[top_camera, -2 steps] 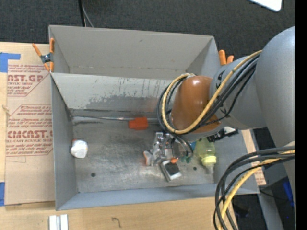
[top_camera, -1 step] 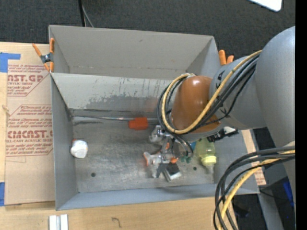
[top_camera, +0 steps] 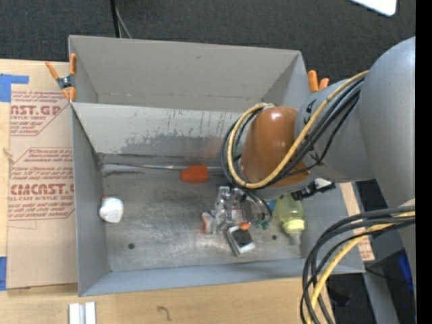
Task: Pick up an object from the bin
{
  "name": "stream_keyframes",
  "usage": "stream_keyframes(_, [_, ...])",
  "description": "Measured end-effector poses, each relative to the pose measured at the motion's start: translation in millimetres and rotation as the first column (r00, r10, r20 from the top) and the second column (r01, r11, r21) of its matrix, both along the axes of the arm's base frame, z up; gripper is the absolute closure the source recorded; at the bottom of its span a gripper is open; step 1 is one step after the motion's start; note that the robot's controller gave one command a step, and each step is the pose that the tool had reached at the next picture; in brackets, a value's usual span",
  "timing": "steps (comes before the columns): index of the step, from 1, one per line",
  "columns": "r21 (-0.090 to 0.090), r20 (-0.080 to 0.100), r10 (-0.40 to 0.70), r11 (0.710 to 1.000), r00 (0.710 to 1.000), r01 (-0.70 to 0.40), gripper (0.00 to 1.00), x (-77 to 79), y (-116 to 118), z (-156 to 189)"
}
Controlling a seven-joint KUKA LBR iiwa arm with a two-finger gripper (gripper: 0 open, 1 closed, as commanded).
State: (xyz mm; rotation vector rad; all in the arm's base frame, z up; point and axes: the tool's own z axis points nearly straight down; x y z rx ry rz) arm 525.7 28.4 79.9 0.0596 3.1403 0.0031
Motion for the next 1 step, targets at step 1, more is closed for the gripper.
stream_keyframes(1, [0.000, 0.000, 0.000, 1.000, 1.000, 0.000, 0.00, -0.1, 0.0, 0.0])
